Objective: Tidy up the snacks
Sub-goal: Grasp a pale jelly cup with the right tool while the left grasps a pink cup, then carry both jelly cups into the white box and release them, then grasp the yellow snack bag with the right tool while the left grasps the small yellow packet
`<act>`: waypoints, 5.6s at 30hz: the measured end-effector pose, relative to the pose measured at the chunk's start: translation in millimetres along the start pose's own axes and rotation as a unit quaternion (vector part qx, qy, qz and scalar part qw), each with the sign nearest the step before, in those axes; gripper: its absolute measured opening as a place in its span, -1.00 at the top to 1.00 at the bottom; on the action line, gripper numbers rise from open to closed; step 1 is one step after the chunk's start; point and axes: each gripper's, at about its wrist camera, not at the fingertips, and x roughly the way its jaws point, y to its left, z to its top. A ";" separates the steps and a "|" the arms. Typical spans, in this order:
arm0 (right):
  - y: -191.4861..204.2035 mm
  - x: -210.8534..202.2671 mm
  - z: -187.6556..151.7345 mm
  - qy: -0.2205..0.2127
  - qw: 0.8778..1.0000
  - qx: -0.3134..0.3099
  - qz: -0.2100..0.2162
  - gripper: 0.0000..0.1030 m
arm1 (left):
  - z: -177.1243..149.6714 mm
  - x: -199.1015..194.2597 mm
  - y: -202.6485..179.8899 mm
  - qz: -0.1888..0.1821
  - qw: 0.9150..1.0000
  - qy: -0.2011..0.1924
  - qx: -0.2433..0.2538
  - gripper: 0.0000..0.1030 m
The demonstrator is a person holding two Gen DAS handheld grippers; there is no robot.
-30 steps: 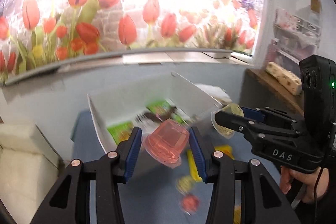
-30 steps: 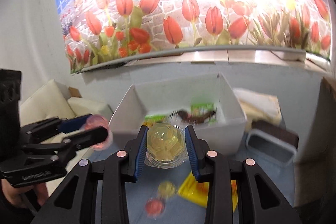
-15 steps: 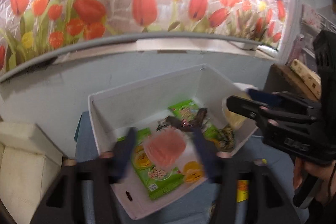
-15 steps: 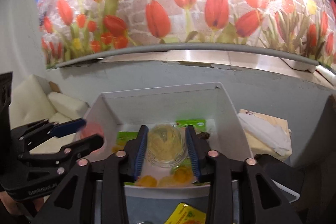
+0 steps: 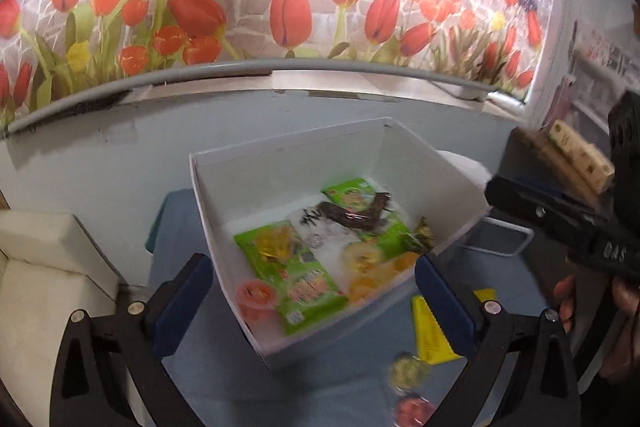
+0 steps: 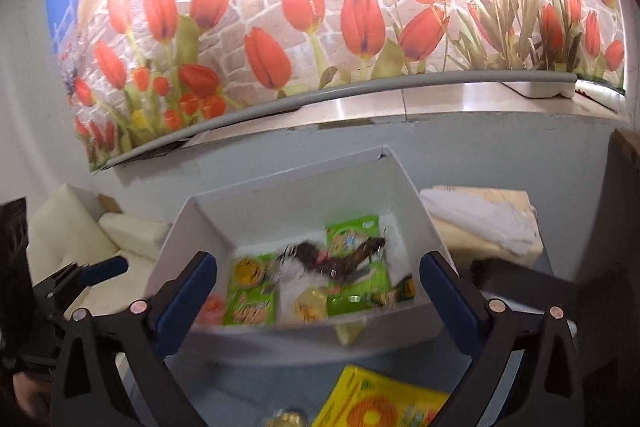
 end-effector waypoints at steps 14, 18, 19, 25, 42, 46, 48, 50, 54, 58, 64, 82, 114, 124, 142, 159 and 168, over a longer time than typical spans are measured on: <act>0.8 -94.2 -122.8 0.038 0.999 -0.021 0.000 -1.00 | -127.3 -58.2 -78.7 -0.044 0.997 0.025 0.066 -1.00; 0.3 -85.3 -134.0 0.061 0.998 -0.022 0.009 -1.00 | -153.7 -49.4 -86.8 -0.035 0.996 0.045 0.070 -1.00; -0.5 -81.0 -133.4 0.065 0.998 -0.017 0.012 -1.00 | -158.3 -47.3 -87.6 -0.030 0.996 0.051 0.072 -1.00; 5.0 -35.9 -130.2 0.102 0.994 -0.023 0.009 -1.00 | -181.1 -43.7 -81.7 -0.041 0.996 0.066 0.045 -1.00; 38.7 63.6 -145.0 0.188 0.979 -0.074 0.005 0.31 | -198.1 -35.2 -42.0 -0.044 0.996 0.081 -0.001 -1.00; 38.0 61.1 -144.0 0.184 0.980 -0.073 0.015 0.32 | -198.9 -31.6 -44.3 -0.042 0.996 0.084 -0.001 -1.00; 36.8 53.8 -139.1 0.170 0.983 -0.071 0.019 0.32 | -199.0 -29.7 -46.1 -0.041 0.995 0.086 0.001 -1.00; 32.7 43.3 -134.4 0.157 0.985 -0.069 0.023 0.32 | -198.7 -26.9 -48.0 -0.039 0.995 0.089 0.003 -1.00; 28.7 13.3 -126.1 0.135 0.988 -0.073 0.017 0.32 | -195.4 -21.2 -53.7 -0.036 0.995 0.090 0.009 -1.00; 23.9 -23.8 -120.9 0.106 0.992 -0.072 0.018 0.32 | -186.4 -9.4 -64.4 -0.033 0.995 0.091 0.019 -1.00; 6.3 -89.7 -113.8 0.061 0.997 -0.052 0.021 0.32 | -164.8 14.5 -79.0 -0.029 0.995 0.087 0.033 -1.00; -25.4 -146.0 -148.5 0.042 0.999 -0.017 0.026 0.32 | -152.8 48.3 -86.6 -0.013 0.993 0.103 0.053 0.13; 17.2 -75.9 -73.6 0.020 0.997 -0.043 0.067 0.32 | -31.1 -72.6 -48.1 -0.041 0.997 -0.037 0.056 0.21; 10.8 25.6 16.9 0.044 0.997 -0.061 0.021 0.32 | 30.8 0.7 -8.9 -0.029 0.999 -0.013 0.025 0.20; -35.4 25.4 14.0 0.049 0.998 -0.027 0.022 -1.00 | 3.1 15.8 -10.5 0.008 0.998 0.007 0.061 -1.00; -71.9 -53.5 -143.1 0.112 0.992 -0.050 0.026 -1.00 | -129.0 -60.0 -94.4 -0.108 0.993 0.024 0.037 -1.00; -85.6 -0.1 -133.1 0.118 0.993 0.016 0.021 -1.00 | -153.6 -58.9 -107.7 -0.118 0.991 0.044 0.042 -1.00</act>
